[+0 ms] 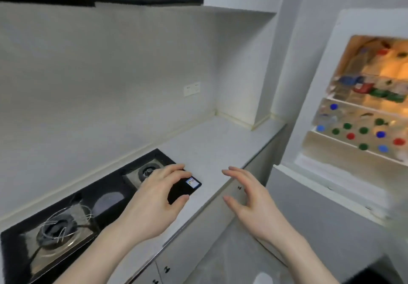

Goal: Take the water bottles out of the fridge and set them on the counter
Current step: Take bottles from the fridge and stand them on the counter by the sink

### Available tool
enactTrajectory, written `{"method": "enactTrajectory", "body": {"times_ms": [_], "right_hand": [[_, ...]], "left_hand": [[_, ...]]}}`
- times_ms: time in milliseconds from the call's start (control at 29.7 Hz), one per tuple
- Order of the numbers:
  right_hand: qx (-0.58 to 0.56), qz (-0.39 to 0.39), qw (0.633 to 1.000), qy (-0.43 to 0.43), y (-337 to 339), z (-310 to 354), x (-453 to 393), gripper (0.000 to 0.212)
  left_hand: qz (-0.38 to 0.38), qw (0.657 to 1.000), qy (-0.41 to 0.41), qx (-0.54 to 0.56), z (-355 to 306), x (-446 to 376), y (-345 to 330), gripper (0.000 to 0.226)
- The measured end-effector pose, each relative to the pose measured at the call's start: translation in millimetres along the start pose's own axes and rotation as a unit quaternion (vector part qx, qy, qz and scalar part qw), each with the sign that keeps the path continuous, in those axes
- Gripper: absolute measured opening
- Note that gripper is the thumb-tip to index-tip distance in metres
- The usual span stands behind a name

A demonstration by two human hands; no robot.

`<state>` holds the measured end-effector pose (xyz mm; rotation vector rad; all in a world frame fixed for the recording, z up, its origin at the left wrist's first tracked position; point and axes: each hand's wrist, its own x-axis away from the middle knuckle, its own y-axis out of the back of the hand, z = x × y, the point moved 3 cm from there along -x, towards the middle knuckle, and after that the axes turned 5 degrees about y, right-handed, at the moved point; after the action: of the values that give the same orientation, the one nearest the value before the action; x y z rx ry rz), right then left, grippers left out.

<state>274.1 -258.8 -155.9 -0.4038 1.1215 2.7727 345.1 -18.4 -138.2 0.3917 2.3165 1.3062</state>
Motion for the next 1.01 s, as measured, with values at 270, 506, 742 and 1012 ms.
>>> {"method": "enactTrajectory", "body": {"times_ms": [270,506,742,1012], "right_hand": [[0.082,-0.119,0.985,-0.094,101.2,-60.5,-23.1,0.050],[0.137,-0.197,0.962,-0.132,170.4,-86.8,-68.0,0.049],[0.174,-0.267,0.935,-0.154,220.4,-109.0,-89.6,0.050],[0.204,-0.324,0.907,-0.179,276.4,-133.9,-84.2,0.052]], "left_hand": [[0.055,0.987,-0.143,0.054,-72.5,-147.1,-53.0,0.044],[0.071,0.969,-0.223,0.076,-98.2,-252.1,-68.1,0.045],[0.089,0.946,-0.298,0.094,-150.3,-333.0,-83.8,0.046],[0.122,0.908,-0.387,0.105,-253.6,-391.8,-113.7,0.047]]}}
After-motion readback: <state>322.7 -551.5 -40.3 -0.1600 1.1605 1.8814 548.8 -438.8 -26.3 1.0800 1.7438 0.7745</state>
